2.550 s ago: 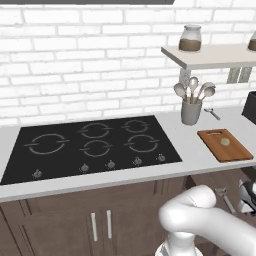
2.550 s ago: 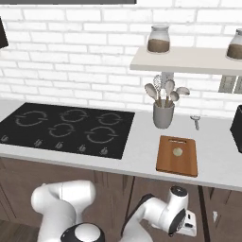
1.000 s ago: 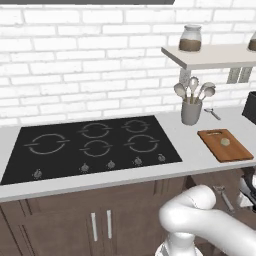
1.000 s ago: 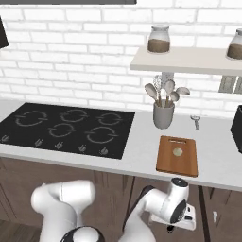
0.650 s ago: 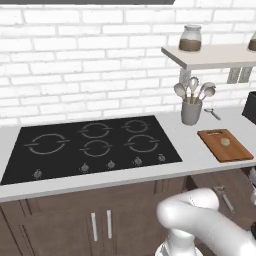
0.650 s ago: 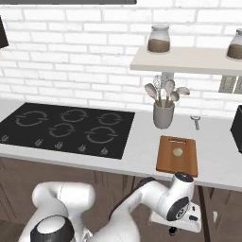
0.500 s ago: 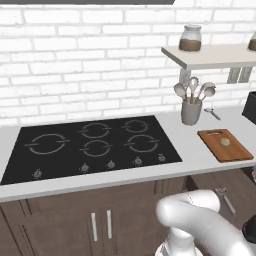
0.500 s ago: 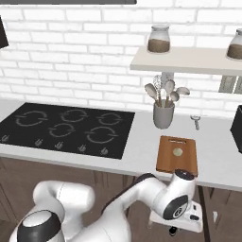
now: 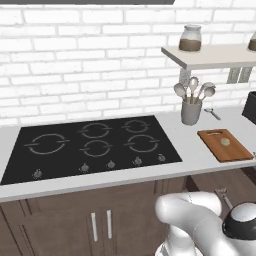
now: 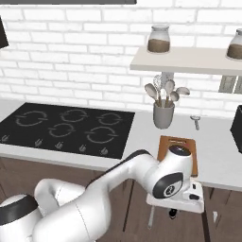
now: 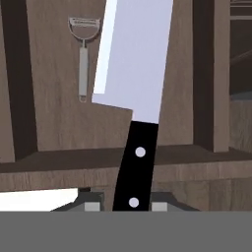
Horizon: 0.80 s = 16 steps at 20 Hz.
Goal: Place the appropriate cutting tool for cutting the garlic skin on the cutting board.
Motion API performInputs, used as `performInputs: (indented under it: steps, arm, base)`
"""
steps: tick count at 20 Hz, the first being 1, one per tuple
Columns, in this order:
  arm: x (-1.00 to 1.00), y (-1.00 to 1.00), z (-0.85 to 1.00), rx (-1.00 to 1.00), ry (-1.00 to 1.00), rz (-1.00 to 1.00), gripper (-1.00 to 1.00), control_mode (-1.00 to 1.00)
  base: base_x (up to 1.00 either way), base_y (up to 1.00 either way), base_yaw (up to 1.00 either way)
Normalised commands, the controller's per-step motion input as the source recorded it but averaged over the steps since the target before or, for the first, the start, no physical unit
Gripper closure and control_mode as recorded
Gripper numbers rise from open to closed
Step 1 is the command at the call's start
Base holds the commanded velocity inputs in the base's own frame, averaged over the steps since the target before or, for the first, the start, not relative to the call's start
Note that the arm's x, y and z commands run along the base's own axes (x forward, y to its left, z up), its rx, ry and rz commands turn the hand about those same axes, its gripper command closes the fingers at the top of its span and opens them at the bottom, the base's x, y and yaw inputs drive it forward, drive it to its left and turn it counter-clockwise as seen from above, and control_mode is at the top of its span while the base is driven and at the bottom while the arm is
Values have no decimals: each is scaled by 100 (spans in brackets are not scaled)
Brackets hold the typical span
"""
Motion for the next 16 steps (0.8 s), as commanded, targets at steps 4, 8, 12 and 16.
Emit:
performInputs:
  steps: [4, 8, 12, 16]
  arm:
    - [88, -14, 84, 0, 0, -3, 100, -100]
    - [86, -42, 33, 3, 0, -8, 100, -100]
    - [56, -30, 0, 6, 0, -14, 100, -100]
    - [79, -1, 0, 8, 0, -22, 100, -100]
  base:
    - [0, 0, 0]
    - [0, 0, 0]
    - [0, 0, 0]
    - [0, 0, 0]
